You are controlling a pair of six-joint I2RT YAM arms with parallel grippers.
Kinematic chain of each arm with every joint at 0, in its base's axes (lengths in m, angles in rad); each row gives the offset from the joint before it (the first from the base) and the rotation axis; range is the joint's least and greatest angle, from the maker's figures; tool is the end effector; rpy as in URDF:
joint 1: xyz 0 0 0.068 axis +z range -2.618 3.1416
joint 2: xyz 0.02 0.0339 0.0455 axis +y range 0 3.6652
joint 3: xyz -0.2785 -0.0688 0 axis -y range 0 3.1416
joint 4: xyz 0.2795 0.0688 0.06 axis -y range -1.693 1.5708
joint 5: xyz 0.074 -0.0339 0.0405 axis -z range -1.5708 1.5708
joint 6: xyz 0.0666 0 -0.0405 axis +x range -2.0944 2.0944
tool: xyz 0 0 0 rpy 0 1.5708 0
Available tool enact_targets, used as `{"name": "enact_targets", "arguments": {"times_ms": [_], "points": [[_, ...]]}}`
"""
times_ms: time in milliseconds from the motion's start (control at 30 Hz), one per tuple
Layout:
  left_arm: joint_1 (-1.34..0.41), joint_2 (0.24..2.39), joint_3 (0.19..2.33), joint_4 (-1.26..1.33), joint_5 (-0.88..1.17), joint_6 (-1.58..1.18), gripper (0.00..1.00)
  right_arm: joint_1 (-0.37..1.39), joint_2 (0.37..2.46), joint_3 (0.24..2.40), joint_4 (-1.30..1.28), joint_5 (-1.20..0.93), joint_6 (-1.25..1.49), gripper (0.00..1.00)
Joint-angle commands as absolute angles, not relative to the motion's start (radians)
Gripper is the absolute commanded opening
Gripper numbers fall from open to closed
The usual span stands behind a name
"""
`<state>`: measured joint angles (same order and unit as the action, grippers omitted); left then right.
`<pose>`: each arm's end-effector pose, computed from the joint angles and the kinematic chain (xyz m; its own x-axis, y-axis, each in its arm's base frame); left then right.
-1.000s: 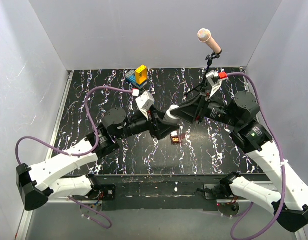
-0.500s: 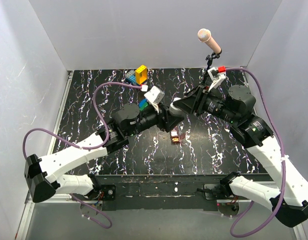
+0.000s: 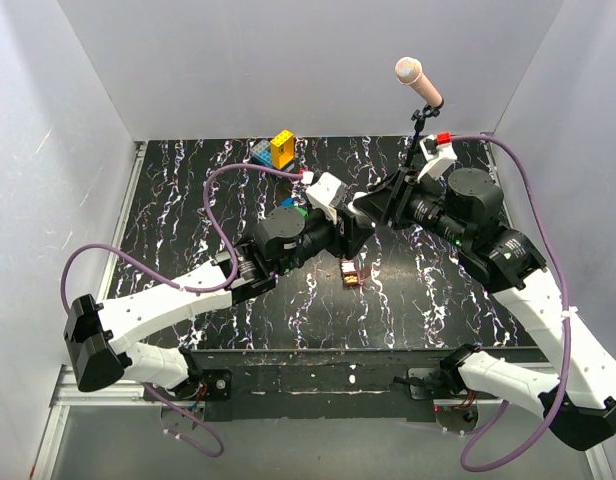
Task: Sort the pills into containers
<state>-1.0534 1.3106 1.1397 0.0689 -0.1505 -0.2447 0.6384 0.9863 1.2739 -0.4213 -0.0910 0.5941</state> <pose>0.1932 -0.3193 0.3800 -0.2392 -0.0640 -0.9689 0.7499 0.6217 -0.2262 0.2023 0.1577 0.4639 -0.4614 0.3518 -0.8145 -0.4918 0.6627 0.5648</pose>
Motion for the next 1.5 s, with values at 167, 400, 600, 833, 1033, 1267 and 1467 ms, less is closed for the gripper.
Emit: {"name": "enact_targets", "arguments": {"times_ms": [167,400,600,833,1033,1267,1467], "points": [[-1.048,1.269,1.147,0.083,-0.255,-0.213,0.00,0.669,0.948,1.281,-0.422,-0.170,0.624,0.63],[-1.048,1.194,1.092,0.052,-0.262,-0.236,0.00,0.667,0.911,1.287,-0.434,-0.146,0.621,0.82],[-1.048,1.120,1.052,0.017,-0.235,-0.274,0.00,0.666,0.876,1.279,-0.433,-0.163,0.592,0.84],[-1.048,1.008,1.015,-0.024,-0.082,-0.308,0.00,0.655,0.857,1.256,-0.364,-0.307,0.555,0.85],[-1.048,0.925,1.002,-0.045,0.089,-0.333,0.00,0.641,0.856,1.215,-0.204,-0.547,0.555,0.88],[-1.048,0.862,0.957,0.032,0.281,-0.371,0.00,0.640,0.841,1.160,0.064,-0.776,0.635,0.90],[-1.048,0.865,0.925,0.142,0.428,-0.406,0.00,0.637,0.877,1.131,0.302,-0.931,0.777,0.91]]}}
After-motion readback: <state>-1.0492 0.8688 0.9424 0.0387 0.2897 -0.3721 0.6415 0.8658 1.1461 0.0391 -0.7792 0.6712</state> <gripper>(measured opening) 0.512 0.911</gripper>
